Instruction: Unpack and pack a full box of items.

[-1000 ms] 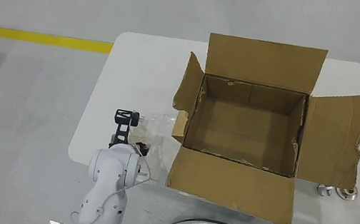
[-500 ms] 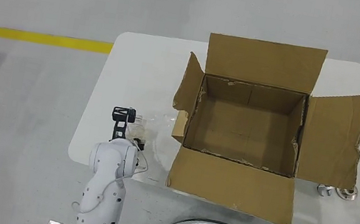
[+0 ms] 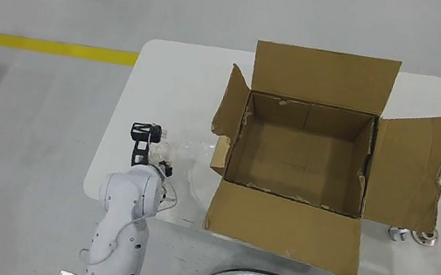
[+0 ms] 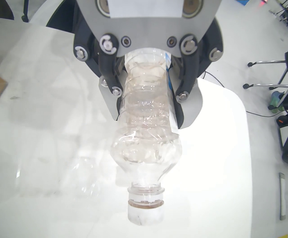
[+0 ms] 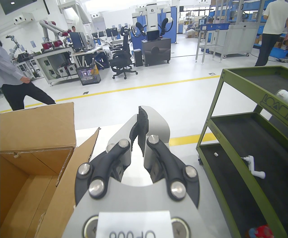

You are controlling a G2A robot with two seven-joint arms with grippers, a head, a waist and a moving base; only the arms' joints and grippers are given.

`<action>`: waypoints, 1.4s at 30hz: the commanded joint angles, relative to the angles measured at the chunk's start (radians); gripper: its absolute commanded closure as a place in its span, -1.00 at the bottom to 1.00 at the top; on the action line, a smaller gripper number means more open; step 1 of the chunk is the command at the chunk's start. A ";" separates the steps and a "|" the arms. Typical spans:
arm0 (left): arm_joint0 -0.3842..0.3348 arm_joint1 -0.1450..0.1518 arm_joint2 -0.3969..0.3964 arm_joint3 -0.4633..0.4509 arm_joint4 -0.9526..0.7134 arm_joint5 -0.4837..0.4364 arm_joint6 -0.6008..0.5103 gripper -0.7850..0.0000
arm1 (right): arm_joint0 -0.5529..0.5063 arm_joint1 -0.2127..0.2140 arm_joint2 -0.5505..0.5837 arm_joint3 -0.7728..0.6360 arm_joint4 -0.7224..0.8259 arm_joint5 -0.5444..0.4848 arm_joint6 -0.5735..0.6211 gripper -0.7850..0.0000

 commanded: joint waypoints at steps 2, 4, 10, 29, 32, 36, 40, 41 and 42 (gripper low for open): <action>-0.004 0.000 -0.006 -0.130 -0.034 -0.002 -0.012 1.00 | 0.000 0.000 0.000 0.000 0.000 0.000 0.000 1.00; -0.015 -0.001 -0.009 -0.216 -0.076 0.010 -0.007 1.00 | 0.000 0.000 0.000 0.000 0.000 0.000 0.000 1.00; -0.062 -0.005 0.042 -0.404 -0.234 -0.011 -0.029 1.00 | 0.000 0.000 0.000 0.000 0.000 0.000 0.000 1.00; -0.146 -0.010 0.166 -0.488 -0.339 -0.010 -0.023 1.00 | 0.000 0.000 0.000 0.000 0.000 0.000 0.000 1.00; -0.126 -0.009 0.166 -0.486 -0.345 -0.012 0.009 1.00 | 0.000 0.000 0.000 0.000 0.000 0.000 0.000 1.00; -0.123 -0.011 0.199 -0.509 -0.407 -0.010 0.085 1.00 | 0.000 0.000 0.000 0.000 0.000 0.000 0.000 1.00; -0.202 -0.021 0.275 -0.461 -0.487 0.020 0.117 1.00 | 0.000 0.000 0.000 0.000 0.000 0.000 0.000 1.00; -0.226 -0.024 0.295 -0.439 -0.509 0.033 0.120 1.00 | 0.000 0.000 0.000 0.000 0.000 0.000 0.000 1.00; -0.247 -0.028 0.319 -0.412 -0.540 0.049 0.122 1.00 | 0.000 0.000 0.000 0.000 0.000 0.000 0.000 1.00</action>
